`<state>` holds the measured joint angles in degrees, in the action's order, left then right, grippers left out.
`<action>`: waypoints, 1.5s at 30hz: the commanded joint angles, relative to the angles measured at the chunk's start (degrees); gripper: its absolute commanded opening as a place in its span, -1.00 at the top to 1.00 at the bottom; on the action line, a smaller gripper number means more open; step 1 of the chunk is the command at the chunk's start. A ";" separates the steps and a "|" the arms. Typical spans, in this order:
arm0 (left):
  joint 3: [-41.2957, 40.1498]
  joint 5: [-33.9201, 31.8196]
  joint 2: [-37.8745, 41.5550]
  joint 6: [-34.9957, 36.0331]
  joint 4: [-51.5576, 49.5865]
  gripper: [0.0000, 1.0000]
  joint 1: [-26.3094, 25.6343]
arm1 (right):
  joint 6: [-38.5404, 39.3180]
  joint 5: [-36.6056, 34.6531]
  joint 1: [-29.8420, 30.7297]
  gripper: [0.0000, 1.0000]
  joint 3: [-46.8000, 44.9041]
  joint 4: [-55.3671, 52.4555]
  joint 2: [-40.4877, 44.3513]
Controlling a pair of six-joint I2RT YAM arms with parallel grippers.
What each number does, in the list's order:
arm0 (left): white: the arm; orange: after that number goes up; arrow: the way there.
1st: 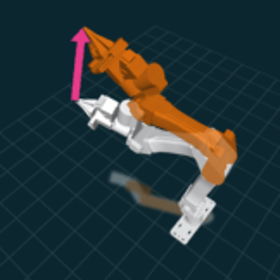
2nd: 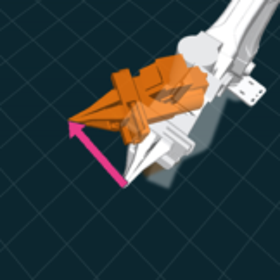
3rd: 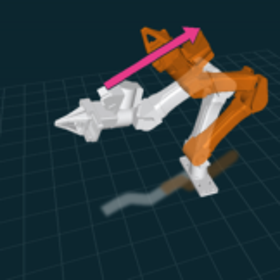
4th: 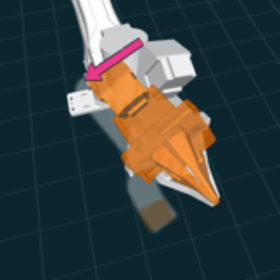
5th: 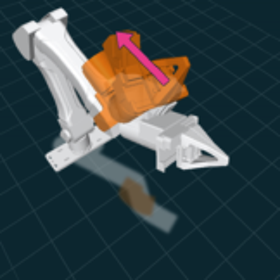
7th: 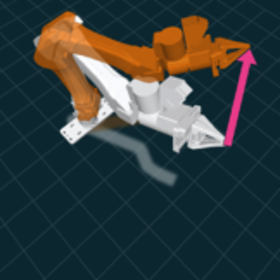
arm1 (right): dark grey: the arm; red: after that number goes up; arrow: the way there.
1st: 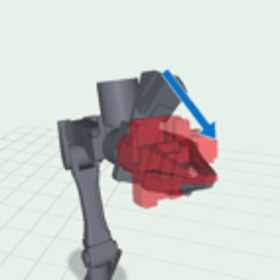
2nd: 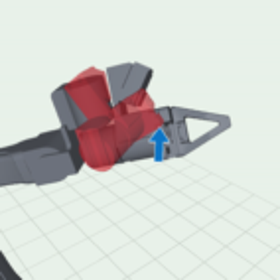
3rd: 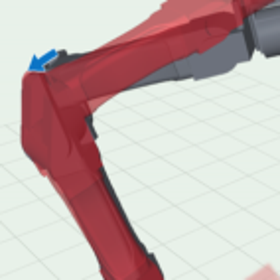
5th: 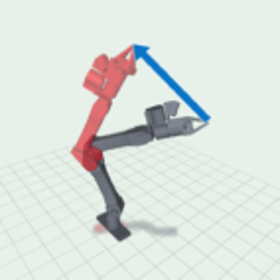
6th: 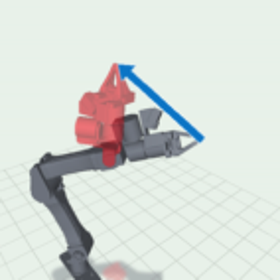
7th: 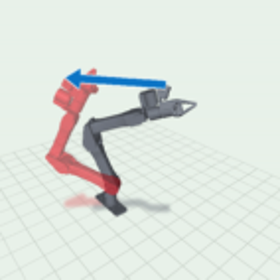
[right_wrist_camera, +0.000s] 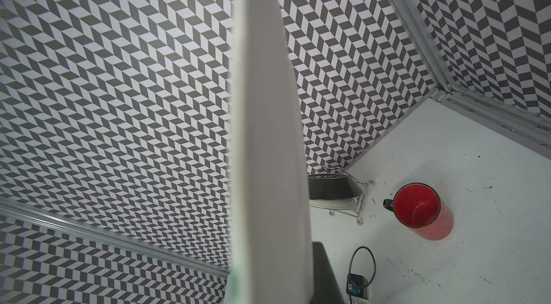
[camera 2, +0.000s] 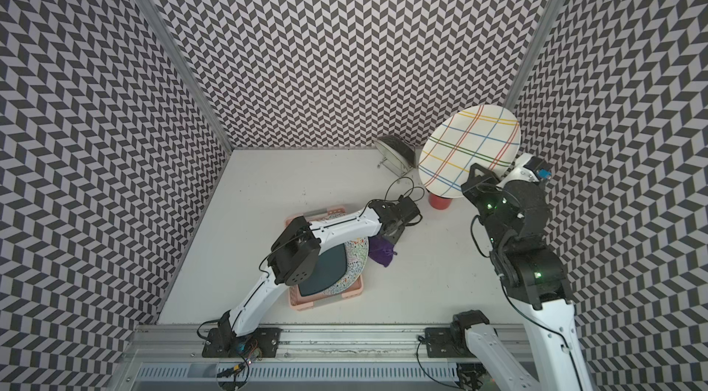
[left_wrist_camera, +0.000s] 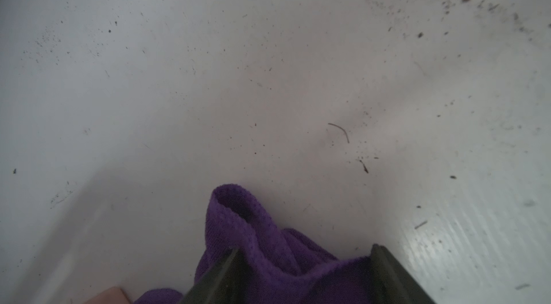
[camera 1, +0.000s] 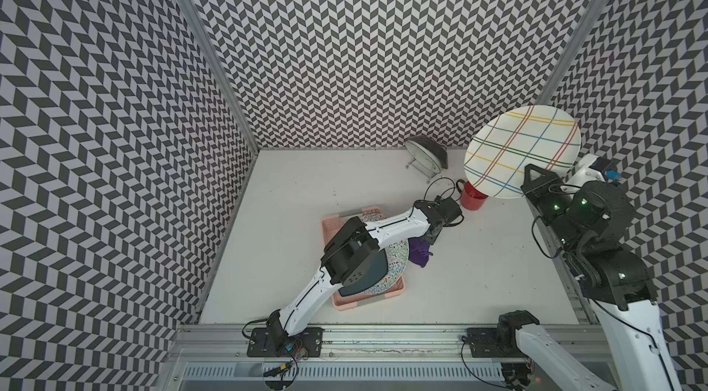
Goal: Wipe the wet plate dry
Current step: Pick up the towel at the center of the board, then wipe the plate with towel.
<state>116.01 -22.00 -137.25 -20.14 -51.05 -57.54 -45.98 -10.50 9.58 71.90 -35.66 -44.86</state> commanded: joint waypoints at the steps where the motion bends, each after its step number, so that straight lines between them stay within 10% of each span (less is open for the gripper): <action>1: 1.14 4.28 2.56 0.19 -2.74 -0.57 0.91 | 0.15 0.65 -0.10 1.00 -0.53 4.48 1.47; 6: 4.02 10.64 4.17 -2.13 -8.35 -0.87 0.86 | 0.22 0.80 -0.12 1.00 -0.56 4.38 1.82; 19: 5.99 5.04 -3.23 1.24 -21.91 -0.74 -0.12 | -1.27 1.54 -0.11 1.00 -3.07 5.66 2.87; 24: 7.74 6.15 -4.53 2.01 -19.66 0.46 -0.05 | -1.13 1.30 -0.11 1.00 -2.98 5.86 2.71; 28: 9.73 12.61 -1.04 -0.83 -11.82 0.96 1.24 | -0.45 0.49 -0.18 1.00 -3.28 5.69 2.48; 40: -4.41 8.42 36.54 -20.22 11.51 1.00 8.07 | 5.52 3.12 -0.45 1.00 -6.11 12.13 -2.17; 45: -11.64 18.57 44.82 -21.33 22.84 1.00 12.50 | 7.47 31.39 -0.50 1.00 -15.18 31.42 -1.79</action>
<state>108.14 -9.45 -90.54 -38.94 -35.24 -46.06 -40.40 0.95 9.17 60.12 -23.18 -47.75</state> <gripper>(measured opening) 0.077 0.110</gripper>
